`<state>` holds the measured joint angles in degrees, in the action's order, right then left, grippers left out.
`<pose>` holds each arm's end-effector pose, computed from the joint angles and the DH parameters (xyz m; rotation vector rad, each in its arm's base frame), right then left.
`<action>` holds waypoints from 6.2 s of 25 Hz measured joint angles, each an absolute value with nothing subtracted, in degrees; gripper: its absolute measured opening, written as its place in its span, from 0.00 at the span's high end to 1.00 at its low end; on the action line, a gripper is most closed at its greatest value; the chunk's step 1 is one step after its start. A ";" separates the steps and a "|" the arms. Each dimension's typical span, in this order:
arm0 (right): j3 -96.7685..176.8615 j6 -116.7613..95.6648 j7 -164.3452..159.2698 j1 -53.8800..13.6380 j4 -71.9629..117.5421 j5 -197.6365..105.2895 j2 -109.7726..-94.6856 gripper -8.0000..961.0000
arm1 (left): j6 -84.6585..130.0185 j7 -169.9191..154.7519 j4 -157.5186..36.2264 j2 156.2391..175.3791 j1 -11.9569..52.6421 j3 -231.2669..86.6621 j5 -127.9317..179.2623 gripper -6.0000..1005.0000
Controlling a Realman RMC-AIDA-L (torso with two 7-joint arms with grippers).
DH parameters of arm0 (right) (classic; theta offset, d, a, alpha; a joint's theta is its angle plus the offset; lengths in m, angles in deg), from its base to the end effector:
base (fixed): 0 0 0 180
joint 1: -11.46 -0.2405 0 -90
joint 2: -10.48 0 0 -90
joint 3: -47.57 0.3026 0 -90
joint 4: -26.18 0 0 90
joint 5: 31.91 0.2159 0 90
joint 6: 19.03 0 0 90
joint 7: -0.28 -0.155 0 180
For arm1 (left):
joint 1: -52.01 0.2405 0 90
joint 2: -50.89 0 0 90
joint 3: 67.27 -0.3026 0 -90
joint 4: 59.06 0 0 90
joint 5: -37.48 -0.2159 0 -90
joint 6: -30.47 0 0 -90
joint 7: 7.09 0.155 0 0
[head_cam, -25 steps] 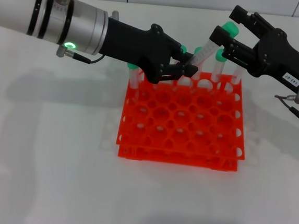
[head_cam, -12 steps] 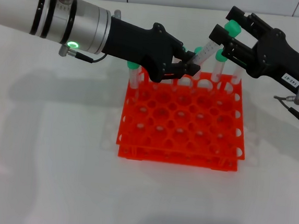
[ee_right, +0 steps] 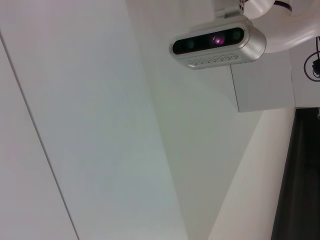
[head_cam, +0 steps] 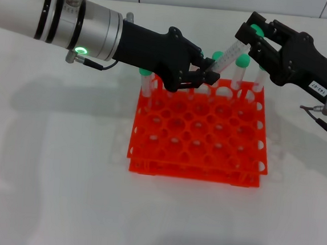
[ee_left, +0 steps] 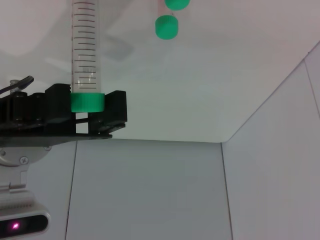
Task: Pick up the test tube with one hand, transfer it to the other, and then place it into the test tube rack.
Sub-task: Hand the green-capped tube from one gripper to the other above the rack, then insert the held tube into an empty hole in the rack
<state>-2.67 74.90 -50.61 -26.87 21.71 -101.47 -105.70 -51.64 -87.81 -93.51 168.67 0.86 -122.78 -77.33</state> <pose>0.2403 0.3765 -0.0413 -2.3037 0.4192 1.4126 -0.1631 0.4347 -0.0697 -3.0150 -0.0998 -0.4588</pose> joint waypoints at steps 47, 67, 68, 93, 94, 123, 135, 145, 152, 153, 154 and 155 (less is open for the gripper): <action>-8.29 71.47 -51.96 -30.47 17.97 -102.05 -105.63 0.72 | -60.23 -119.77 -152.33 170.04 34.63 -128.74 -82.36 0.11; -19.25 58.32 -56.55 -37.03 13.52 -101.31 -105.71 0.72 | -64.90 -90.81 -129.53 170.26 48.55 -114.06 -64.86 0.11; -19.60 57.87 -56.41 -36.97 13.53 -100.91 -105.70 0.72 | -64.82 -90.19 -128.88 170.25 48.47 -114.03 -64.57 0.11; -49.12 45.46 -54.21 -32.62 3.47 -77.10 -105.70 0.72 | -62.78 -88.44 -123.08 170.03 45.12 -113.85 -64.79 0.12; -49.34 45.27 -54.21 -32.62 3.46 -76.67 -105.70 0.72 | -62.65 -88.33 -122.84 170.03 45.08 -113.84 -64.80 0.12; -52.30 40.20 -54.28 -31.17 3.88 -75.41 -105.70 0.72 | -62.21 -85.69 -118.66 170.05 44.50 -113.19 -64.58 0.12; -54.57 38.06 -54.85 -31.31 3.28 -75.30 -105.71 0.72 | -62.16 -85.22 -117.51 170.06 43.77 -113.17 -64.74 0.12; -54.66 37.63 -54.96 -31.84 3.16 -75.34 -105.71 0.72 | -62.10 -85.64 -117.32 170.07 43.13 -113.30 -64.90 0.12; -55.32 37.26 -56.58 -32.90 3.15 -75.98 -105.70 0.70 | -62.07 -85.32 -117.28 170.07 43.13 -113.24 -64.91 0.12; -55.77 36.96 -56.70 -33.10 3.15 -76.02 -105.70 0.70 | -62.07 -85.31 -117.20 170.07 43.07 -113.23 -64.91 0.12; -55.99 36.74 -56.79 -33.22 3.15 -76.06 -105.71 0.70 | -62.07 -85.31 -117.10 170.07 42.95 -113.23 -64.91 0.12; -56.17 36.41 -56.91 -33.39 3.15 -76.07 -105.70 0.70 | -62.07 -85.31 -116.97 170.07 42.82 -113.22 -64.91 0.12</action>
<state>-56.17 36.41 -56.91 -33.39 3.15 -76.07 -105.70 -62.07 -85.31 -116.97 170.07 42.82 -113.22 -64.91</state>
